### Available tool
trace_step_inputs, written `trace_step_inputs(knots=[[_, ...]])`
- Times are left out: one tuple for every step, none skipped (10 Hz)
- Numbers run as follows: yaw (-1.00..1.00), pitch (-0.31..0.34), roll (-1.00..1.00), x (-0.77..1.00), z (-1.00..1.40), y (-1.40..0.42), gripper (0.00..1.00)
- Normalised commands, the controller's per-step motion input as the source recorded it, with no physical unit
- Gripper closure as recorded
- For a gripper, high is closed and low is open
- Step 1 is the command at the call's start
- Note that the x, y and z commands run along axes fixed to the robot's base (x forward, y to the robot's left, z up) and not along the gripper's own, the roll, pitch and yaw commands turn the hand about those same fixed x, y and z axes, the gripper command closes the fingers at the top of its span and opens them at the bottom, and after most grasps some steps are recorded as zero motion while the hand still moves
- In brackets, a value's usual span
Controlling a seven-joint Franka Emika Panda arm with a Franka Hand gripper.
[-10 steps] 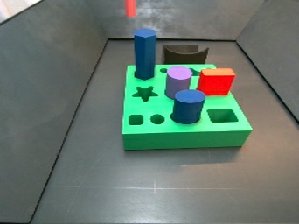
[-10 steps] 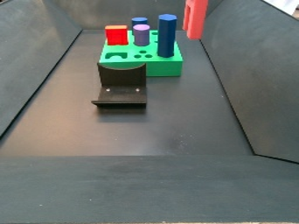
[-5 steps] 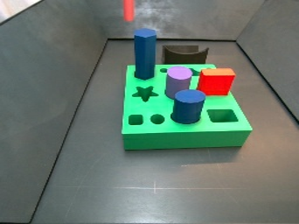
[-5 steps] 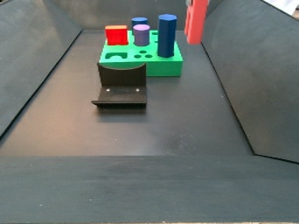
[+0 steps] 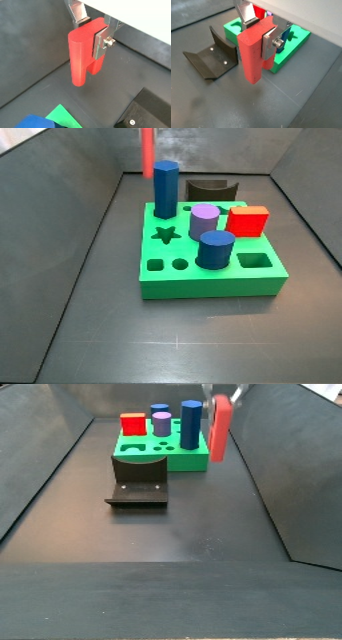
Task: Pick up the square-circle object. Move up. Rotate the square-circle object. Move to above the board. Insert the square-circle object.
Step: Rotate the square-circle object.
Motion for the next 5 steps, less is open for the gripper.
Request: trace_step_inputs(knots=[[-0.03, -0.069, -0.13, 0.01, -1.0, 0.02, 1.0], [-0.03, -0.069, -0.12, 0.02, -1.0, 0.02, 1.0], [-0.03, -0.065, -0.11, 0.02, -1.0, 0.02, 1.0], [-0.03, -0.067, -0.1, 0.02, -1.0, 0.03, 1.0], [-0.03, -0.067, -0.09, 0.01, -0.86, 0.03, 1.0]])
